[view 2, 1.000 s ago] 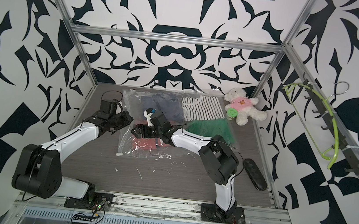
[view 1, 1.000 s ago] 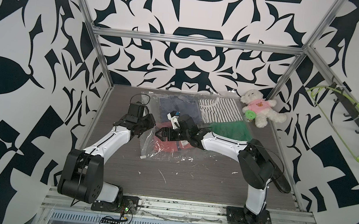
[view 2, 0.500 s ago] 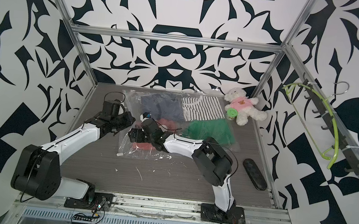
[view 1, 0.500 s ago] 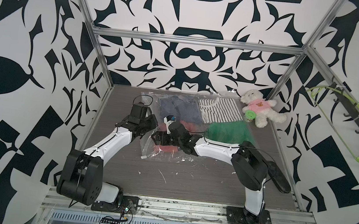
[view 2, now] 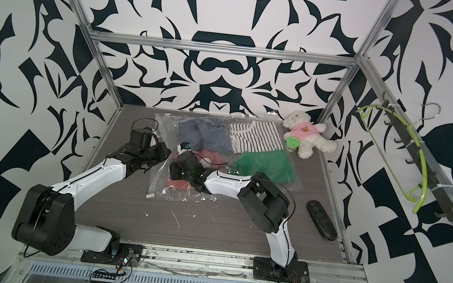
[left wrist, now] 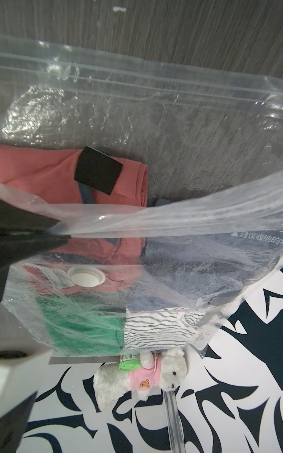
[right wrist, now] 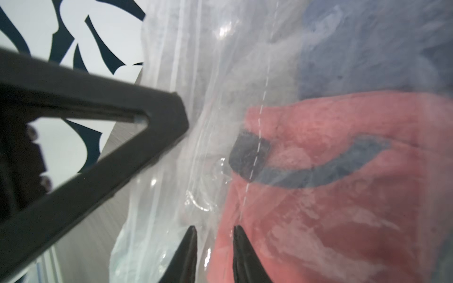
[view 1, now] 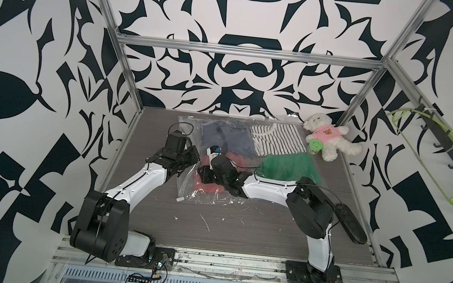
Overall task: Take the tank top out of the vacuum bag
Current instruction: Open the vacuum bag at the center of the board.
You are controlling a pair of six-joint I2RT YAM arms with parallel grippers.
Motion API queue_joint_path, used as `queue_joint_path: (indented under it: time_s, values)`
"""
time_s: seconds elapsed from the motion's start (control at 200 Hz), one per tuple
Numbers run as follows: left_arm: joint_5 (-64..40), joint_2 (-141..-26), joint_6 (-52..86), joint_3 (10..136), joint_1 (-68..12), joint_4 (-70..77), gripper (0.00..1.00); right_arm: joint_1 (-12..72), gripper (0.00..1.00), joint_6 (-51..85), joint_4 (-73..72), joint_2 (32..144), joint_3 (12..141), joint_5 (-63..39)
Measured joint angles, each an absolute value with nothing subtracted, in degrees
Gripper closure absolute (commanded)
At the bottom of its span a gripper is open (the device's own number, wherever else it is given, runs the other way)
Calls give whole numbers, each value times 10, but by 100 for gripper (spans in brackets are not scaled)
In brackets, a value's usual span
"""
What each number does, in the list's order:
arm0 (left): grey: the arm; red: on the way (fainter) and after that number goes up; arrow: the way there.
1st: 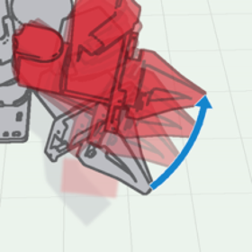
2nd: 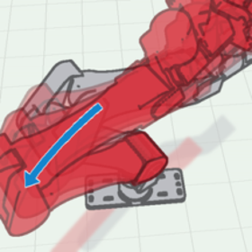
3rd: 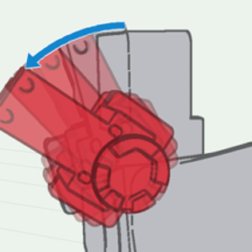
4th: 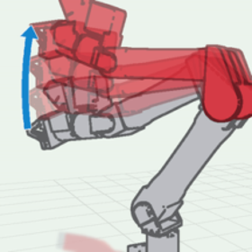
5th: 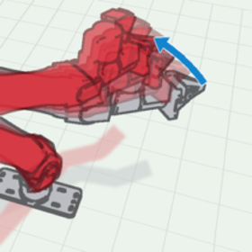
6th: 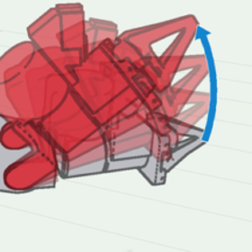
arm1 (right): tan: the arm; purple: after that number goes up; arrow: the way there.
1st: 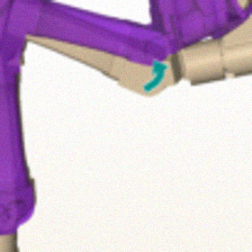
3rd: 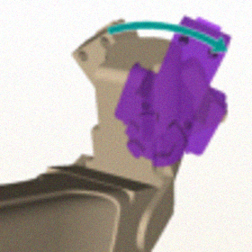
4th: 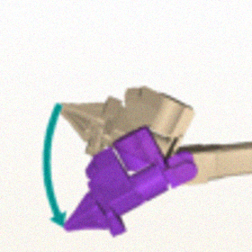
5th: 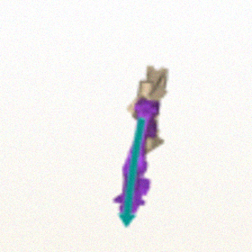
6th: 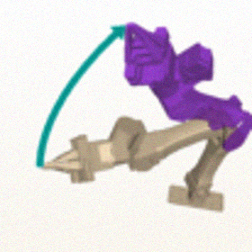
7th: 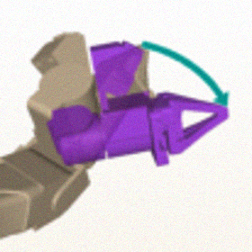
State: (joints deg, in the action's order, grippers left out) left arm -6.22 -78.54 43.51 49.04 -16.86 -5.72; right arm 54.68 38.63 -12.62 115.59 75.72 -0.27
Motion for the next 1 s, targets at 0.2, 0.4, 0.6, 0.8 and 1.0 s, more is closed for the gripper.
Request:
queue_joint_path:
  time_s: [0.2,0.4,0.6,0.8,1.0]
  values:
    - [-49,-769,434,483,-170,-56,100,547,100,373,-129,1156,757,0]
    - [-32,-762,430,483,-171,-58,100,548,100,364,-131,1156,757,0]
    - [-12,-748,422,481,-171,-62,76,547,100,355,-138,1153,757,-2]
    - [20,-707,411,479,-170,-73,50,547,100,347,-153,1137,747,-6]
    - [58,-650,405,461,-136,-86,43,547,100,338,-164,1118,737,-13]
